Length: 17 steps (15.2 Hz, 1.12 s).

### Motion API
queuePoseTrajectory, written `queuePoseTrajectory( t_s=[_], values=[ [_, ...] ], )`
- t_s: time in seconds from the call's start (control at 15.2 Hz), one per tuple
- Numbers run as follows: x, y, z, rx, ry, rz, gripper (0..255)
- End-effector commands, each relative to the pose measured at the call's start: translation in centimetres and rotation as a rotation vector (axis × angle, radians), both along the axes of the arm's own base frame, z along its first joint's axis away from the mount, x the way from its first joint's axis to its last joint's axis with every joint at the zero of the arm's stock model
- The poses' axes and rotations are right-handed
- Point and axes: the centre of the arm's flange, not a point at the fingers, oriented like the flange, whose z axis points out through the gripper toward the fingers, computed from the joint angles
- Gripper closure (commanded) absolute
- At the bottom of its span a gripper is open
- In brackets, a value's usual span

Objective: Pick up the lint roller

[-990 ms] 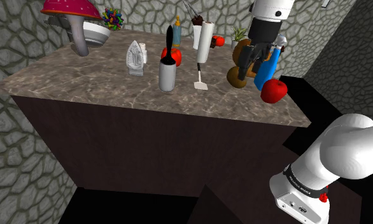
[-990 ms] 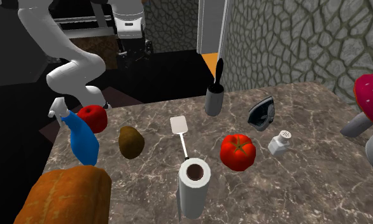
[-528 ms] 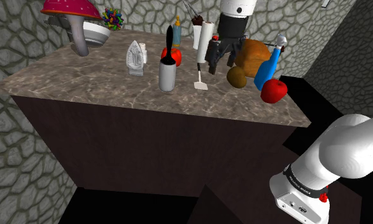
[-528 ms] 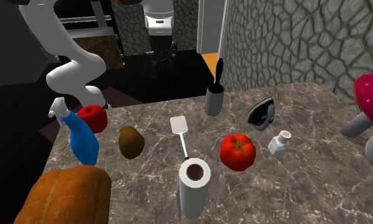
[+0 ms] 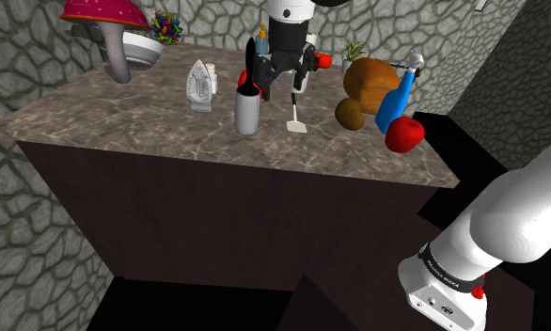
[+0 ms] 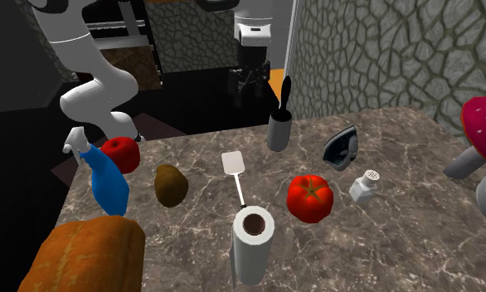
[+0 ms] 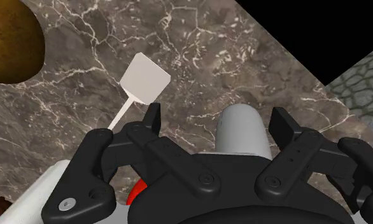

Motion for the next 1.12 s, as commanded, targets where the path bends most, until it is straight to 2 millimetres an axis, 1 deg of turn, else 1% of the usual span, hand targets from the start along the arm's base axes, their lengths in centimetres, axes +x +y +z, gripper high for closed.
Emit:
queuePoseTrajectory(
  t_s=[0.0, 0.26, 0.33, 0.73, 0.79, 0.92, 0.99, 1.06],
  values=[
    [2.2, 1.4, -0.2, -0.019, -0.019, -0.019, 0],
    [6.7, 3.9, -0.4, -0.058, -0.053, -0.053, 0],
    [6.7, 4.0, -0.4, -0.058, -0.054, -0.053, 0],
    [6.7, 4.0, -3.6, -0.058, -0.054, -0.053, 0],
    [6.7, 4.0, -4.4, -0.058, -0.054, -0.053, 0],
    [6.7, 4.0, -4.4, -0.058, -0.054, -0.053, 0],
    [6.7, 3.9, -4.4, -0.058, -0.054, -0.053, 255],
    [6.7, 3.9, -4.4, -0.058, -0.054, -0.053, 255]
  ],
)
